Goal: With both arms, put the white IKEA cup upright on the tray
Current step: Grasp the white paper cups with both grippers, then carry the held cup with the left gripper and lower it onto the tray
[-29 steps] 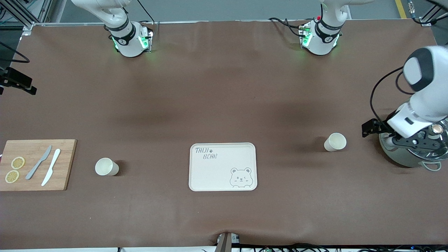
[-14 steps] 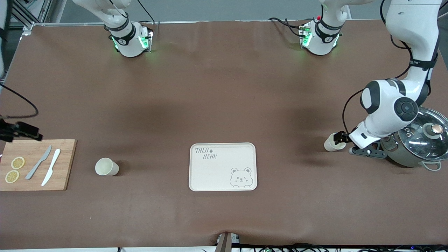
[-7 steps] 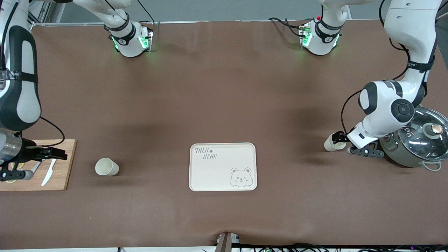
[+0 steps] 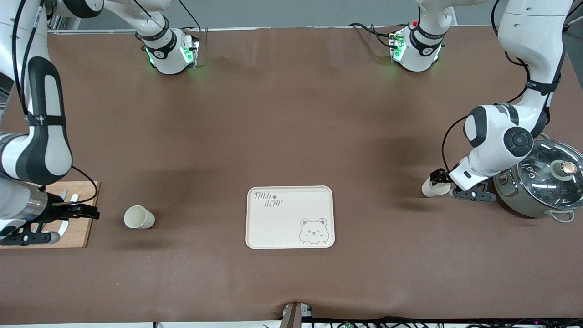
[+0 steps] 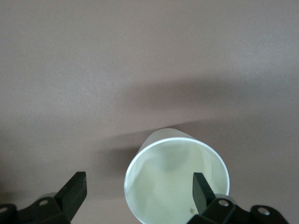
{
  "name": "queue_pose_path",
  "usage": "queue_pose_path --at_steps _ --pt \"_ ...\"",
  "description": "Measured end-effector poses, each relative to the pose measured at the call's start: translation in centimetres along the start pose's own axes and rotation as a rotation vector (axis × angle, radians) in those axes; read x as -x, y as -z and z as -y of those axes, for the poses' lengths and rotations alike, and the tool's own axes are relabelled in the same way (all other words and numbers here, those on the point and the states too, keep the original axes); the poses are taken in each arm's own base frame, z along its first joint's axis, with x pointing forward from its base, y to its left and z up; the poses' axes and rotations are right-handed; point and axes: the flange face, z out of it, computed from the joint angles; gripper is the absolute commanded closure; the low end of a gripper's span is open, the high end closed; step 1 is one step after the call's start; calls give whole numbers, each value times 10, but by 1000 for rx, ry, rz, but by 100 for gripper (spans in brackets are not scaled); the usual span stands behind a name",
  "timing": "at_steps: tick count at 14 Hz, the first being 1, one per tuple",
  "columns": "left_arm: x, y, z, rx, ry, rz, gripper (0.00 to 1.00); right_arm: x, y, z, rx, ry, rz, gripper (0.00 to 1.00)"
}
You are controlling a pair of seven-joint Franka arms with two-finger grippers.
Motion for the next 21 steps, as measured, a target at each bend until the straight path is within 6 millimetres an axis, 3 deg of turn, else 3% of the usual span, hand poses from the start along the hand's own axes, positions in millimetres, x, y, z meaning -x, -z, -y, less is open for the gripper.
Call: queue_pose_path --at_steps 3,4,5,11,18,21 --pt "2 -15 0 2 1 8 0 -3 -24 5 -35 -12 10 0" --pt "2 -20 0 3 2 13 19 -5 -32 6 -40 -16 9 0" --pt "2 -24 1 4 3 17 99 -5 -42 6 -43 -19 18 0" --pt "-12 -25 -12 5 7 -3 100 2 -94 3 -49 -26 83 0" --pt "-16 -27 -18 6 7 -6 100 5 -102 8 -55 -23 100 0" --pt "-40 -6 -30 5 92 -70 100 6 -107 16 -82 -32 103 0"
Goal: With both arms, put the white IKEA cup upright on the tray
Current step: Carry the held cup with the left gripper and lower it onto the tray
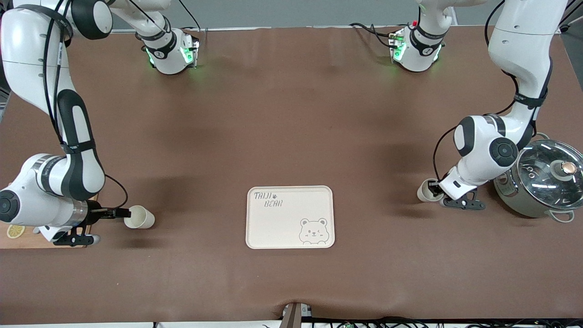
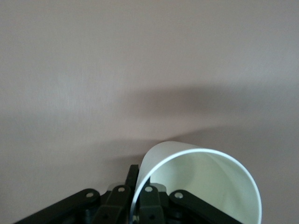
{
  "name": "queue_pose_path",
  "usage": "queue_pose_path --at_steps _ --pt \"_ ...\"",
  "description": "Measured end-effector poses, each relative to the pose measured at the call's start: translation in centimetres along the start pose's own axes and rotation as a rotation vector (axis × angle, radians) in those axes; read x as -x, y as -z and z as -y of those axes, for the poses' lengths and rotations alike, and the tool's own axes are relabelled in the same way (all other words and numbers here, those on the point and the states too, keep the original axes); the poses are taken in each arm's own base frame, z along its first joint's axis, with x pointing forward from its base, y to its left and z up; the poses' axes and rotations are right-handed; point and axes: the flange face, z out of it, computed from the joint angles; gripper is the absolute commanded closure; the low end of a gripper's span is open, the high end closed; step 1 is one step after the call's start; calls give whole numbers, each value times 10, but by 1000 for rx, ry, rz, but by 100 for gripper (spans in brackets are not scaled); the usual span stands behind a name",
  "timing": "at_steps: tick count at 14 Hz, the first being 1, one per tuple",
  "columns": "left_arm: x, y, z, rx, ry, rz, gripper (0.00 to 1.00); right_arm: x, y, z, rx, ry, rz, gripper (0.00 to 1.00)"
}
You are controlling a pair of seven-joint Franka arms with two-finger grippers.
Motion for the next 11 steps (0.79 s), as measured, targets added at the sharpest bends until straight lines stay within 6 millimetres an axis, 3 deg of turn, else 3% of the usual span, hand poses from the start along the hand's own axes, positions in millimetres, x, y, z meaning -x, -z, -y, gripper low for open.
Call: queue_pose_path --at_steps 3,5,8,11 --pt "-42 36 -68 21 145 -48 100 -1 -7 5 -4 5 5 0" --pt "-65 50 -121 30 225 -19 100 -3 -16 15 0 18 5 0" --pt "-85 45 -194 36 322 14 100 -3 -28 20 2 25 14 0" --pt "-94 51 -241 64 399 -16 100 -3 -33 18 4 22 16 0"
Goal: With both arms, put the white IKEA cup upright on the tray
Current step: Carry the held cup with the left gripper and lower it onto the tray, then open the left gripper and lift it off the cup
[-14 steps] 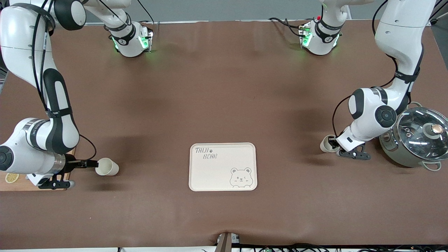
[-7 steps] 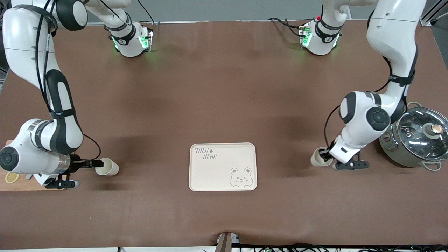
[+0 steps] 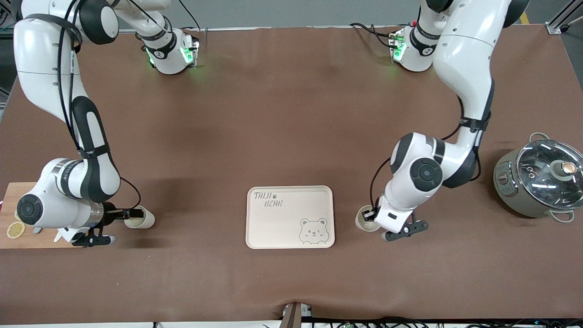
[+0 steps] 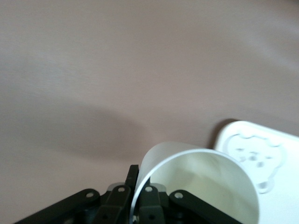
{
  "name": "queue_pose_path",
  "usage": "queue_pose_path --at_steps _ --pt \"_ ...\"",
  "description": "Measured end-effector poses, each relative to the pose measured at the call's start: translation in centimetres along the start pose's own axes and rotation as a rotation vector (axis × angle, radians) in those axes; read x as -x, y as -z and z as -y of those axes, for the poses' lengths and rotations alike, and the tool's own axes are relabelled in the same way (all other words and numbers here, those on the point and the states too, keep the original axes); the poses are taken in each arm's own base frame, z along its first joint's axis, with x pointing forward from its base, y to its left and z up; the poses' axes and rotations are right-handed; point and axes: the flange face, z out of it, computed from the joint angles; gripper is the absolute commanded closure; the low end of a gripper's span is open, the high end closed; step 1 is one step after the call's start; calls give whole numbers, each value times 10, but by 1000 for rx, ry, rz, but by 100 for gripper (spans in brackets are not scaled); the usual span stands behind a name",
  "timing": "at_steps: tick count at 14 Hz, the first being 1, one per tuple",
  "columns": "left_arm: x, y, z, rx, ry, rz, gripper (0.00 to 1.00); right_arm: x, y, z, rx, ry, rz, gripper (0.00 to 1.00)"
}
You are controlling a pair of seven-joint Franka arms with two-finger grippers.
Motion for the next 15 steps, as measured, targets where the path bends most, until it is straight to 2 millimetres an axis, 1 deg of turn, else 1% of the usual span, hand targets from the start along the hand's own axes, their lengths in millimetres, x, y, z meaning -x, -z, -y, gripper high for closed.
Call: queue_pose_path --at_steps 1,3,4,5,7,9,10,11,12,15 --pt "7 6 -15 12 15 -7 100 0 0 0 0 0 -1 0" --pt "30 13 -50 28 39 -9 100 0 0 0 1 0 -4 0" --pt "44 10 -66 32 45 -5 100 0 0 0 1 0 -4 7" --pt "59 5 -81 33 47 1 100 0 0 0 1 0 -4 15" --pt "84 -12 -102 24 51 17 100 0 0 0 1 0 -4 31" --pt "103 -32 -113 10 65 33 100 0 0 0 1 0 -3 47" --pt "110 -43 -116 5 78 39 100 0 0 0 1 0 -3 58" --pt "115 -54 -117 1 85 43 100 0 0 0 1 0 -3 67" --pt "120 -63 -118 -5 90 49 100 0 0 0 1 0 -3 76" --pt "128 -86 -117 -28 98 66 100 0 -1 0 1 0 -3 96"
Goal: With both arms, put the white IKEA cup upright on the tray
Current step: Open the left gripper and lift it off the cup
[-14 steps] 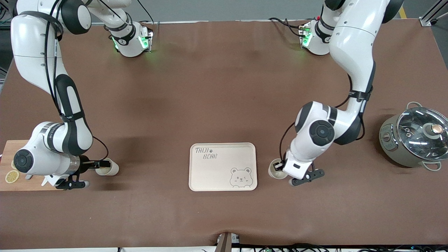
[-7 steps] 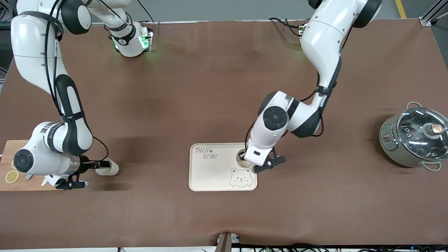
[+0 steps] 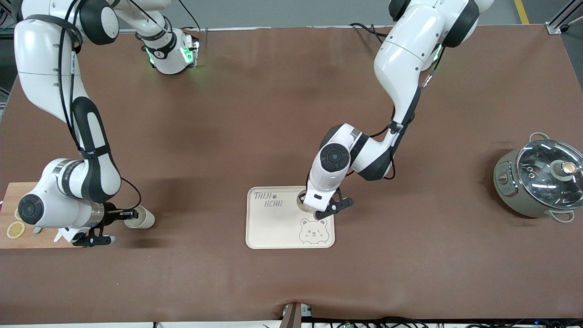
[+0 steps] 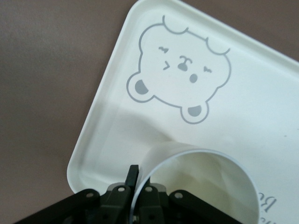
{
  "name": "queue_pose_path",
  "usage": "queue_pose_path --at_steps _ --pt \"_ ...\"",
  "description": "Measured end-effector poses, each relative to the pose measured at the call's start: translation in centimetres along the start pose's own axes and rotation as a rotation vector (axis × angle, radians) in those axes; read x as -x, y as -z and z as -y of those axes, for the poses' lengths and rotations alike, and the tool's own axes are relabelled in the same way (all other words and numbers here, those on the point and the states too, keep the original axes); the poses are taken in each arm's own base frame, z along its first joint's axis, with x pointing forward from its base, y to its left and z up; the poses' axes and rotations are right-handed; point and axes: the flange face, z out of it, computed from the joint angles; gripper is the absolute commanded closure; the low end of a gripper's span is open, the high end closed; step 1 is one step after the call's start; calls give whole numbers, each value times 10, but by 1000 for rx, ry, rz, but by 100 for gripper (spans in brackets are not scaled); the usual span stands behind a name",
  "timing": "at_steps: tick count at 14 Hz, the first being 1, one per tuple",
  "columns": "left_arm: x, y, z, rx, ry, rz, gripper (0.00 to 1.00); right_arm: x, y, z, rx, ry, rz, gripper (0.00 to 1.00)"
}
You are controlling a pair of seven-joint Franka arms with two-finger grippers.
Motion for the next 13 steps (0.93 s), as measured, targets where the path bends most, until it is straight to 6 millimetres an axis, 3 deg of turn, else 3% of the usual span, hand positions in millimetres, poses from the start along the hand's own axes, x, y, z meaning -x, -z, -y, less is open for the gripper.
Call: queue_pose_path --at_steps 2,3,4,8,11,13 --pt "2 -11 2 -11 5 7 100 0 0 3 0 4 0 100" --pt "2 -10 1 -8 4 5 93 -1 0 7 0 9 0 100" --pt "3 -10 0 -8 3 5 1 -1 -1 12 1 16 1 100" --pt "-1 -8 0 -5 11 -8 0 -2 -1 17 3 23 1 100" --pt "-8 22 -9 33 48 -35 0 -4 7 18 1 19 4 100" --pt "-5 47 -12 17 51 -26 0 -6 24 27 -13 -26 48 100"
